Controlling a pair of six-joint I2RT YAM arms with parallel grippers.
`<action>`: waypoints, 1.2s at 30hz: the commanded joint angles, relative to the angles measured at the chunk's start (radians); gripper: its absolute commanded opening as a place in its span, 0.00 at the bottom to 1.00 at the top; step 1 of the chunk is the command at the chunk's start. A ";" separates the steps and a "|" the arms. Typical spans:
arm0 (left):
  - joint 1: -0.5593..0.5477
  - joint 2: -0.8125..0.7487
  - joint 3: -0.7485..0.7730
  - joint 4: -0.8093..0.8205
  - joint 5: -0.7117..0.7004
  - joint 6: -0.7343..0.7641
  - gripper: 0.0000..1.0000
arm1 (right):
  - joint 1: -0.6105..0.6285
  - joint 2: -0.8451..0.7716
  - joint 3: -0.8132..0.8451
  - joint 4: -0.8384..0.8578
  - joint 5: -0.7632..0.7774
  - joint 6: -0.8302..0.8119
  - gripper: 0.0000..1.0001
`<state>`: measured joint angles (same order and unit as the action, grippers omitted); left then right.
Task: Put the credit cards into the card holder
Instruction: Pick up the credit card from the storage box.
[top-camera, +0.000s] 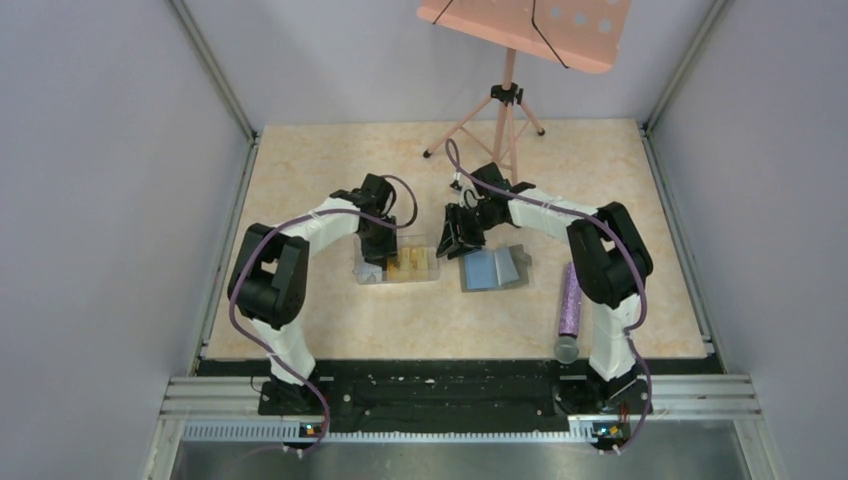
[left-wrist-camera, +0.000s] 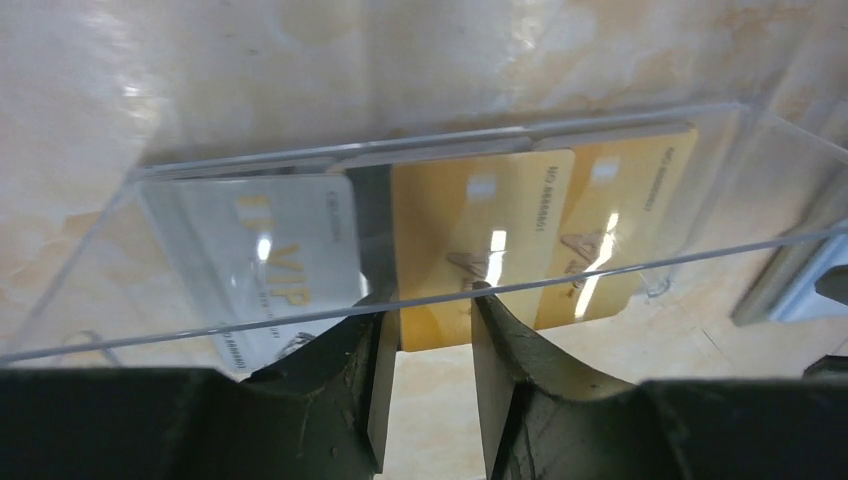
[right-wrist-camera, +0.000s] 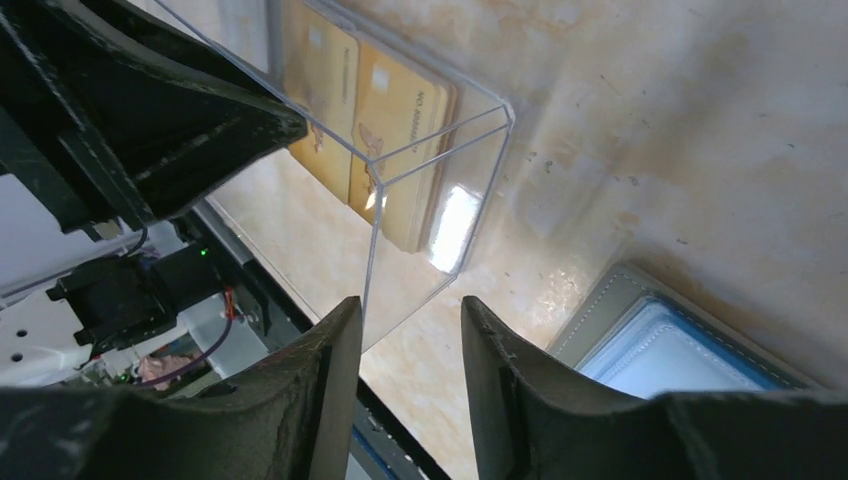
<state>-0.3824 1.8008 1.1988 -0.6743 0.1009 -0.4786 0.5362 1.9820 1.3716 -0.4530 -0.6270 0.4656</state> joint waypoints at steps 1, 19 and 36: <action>-0.042 0.053 0.037 0.009 0.034 -0.005 0.38 | 0.013 0.021 0.041 0.005 -0.002 -0.004 0.38; -0.052 -0.043 0.019 0.020 0.021 -0.032 0.44 | 0.014 0.026 0.026 0.025 -0.036 -0.001 0.30; -0.082 0.117 0.079 0.084 0.199 -0.091 0.36 | 0.014 0.047 0.027 0.026 -0.064 -0.007 0.20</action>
<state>-0.4419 1.8751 1.2488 -0.6235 0.2562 -0.5545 0.5365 1.9930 1.3766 -0.4309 -0.6930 0.4732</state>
